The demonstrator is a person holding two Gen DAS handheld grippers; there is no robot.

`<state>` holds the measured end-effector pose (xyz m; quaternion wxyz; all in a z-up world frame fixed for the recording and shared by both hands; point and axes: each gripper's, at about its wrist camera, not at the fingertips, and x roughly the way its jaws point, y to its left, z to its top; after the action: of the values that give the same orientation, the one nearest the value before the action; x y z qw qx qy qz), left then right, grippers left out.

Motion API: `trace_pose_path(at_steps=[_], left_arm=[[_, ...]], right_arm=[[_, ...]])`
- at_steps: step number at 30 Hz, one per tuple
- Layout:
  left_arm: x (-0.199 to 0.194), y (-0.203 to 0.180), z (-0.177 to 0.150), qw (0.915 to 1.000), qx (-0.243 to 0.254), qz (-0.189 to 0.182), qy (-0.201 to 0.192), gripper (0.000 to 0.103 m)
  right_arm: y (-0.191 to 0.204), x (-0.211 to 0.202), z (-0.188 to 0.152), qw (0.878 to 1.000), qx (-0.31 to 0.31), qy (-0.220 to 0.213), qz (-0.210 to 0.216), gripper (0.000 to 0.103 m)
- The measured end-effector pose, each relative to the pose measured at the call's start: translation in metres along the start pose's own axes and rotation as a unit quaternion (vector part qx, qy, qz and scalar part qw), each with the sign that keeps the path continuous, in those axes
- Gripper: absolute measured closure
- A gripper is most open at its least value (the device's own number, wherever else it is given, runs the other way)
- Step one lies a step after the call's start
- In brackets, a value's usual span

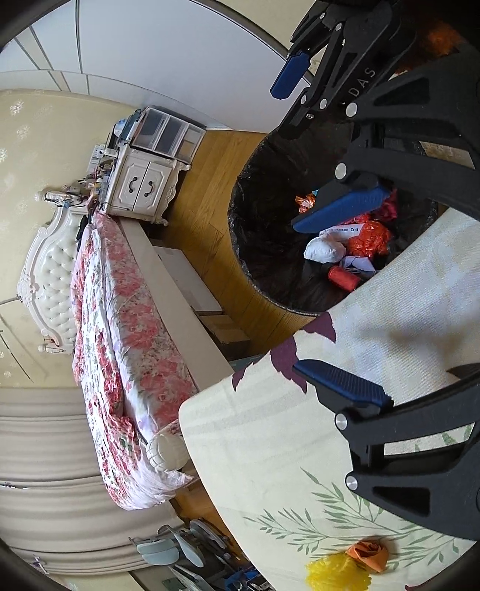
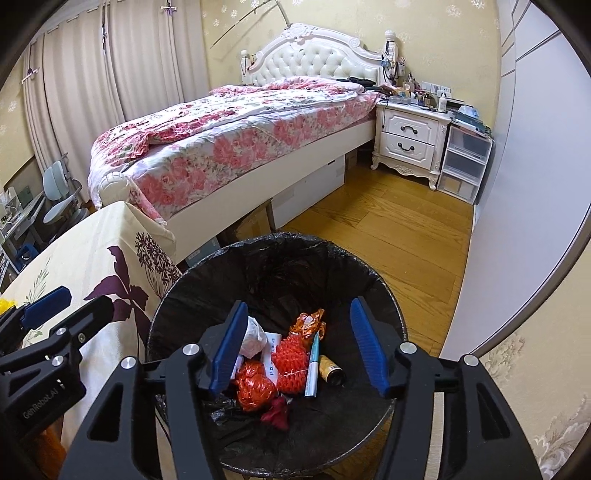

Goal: Collect trash
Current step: 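Move both tools back over the remaining trash on the bed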

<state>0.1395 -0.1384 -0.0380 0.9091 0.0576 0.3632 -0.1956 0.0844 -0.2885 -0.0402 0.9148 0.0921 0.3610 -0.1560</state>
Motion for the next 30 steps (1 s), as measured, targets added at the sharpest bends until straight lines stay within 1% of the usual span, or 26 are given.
trace_pose_path(at_steps=[2, 6, 9, 11, 15, 20, 23, 26, 27, 29, 30], left_arm=[[-0.006, 0.004, -0.001, 1.0000, -0.005, 0.003, -0.004, 0.028], [-0.016, 0.014, -0.002, 0.9999, -0.014, 0.008, -0.005, 0.028], [-0.027, 0.026, -0.007, 0.9995, -0.022, 0.020, -0.007, 0.028], [-0.036, 0.039, -0.013, 0.9990, -0.031, 0.032, -0.006, 0.027], [-0.051, 0.067, -0.025, 0.9972, -0.053, 0.053, -0.002, 0.027], [-0.073, 0.116, -0.046, 0.9919, -0.089, 0.091, 0.003, 0.026], [-0.090, 0.151, -0.061, 0.9861, -0.118, 0.117, 0.007, 0.026], [-0.102, 0.176, -0.074, 0.9813, -0.136, 0.136, 0.009, 0.026], [-0.109, 0.190, -0.081, 0.9781, -0.146, 0.148, 0.010, 0.026], [-0.116, 0.203, -0.088, 0.9752, -0.154, 0.158, 0.012, 0.026], [-0.122, 0.217, -0.095, 0.9715, -0.165, 0.170, 0.013, 0.026]], right_arm=[[0.003, -0.004, 0.000, 1.000, -0.002, -0.003, 0.001, 0.041], [0.013, -0.011, 0.000, 1.000, -0.010, -0.002, 0.013, 0.040], [0.028, -0.016, -0.003, 0.999, -0.024, -0.002, 0.027, 0.038], [0.039, -0.019, -0.005, 0.999, -0.035, -0.002, 0.036, 0.038], [0.064, -0.023, -0.011, 0.996, -0.054, 0.005, 0.065, 0.037], [0.105, -0.029, -0.020, 0.991, -0.087, 0.014, 0.102, 0.036], [0.134, -0.031, -0.027, 0.986, -0.112, 0.021, 0.124, 0.036], [0.160, -0.034, -0.034, 0.980, -0.132, 0.029, 0.147, 0.035], [0.168, -0.035, -0.037, 0.978, -0.138, 0.030, 0.153, 0.035], [0.185, -0.038, -0.041, 0.974, -0.152, 0.034, 0.167, 0.034], [0.196, -0.039, -0.044, 0.971, -0.160, 0.037, 0.176, 0.034]])
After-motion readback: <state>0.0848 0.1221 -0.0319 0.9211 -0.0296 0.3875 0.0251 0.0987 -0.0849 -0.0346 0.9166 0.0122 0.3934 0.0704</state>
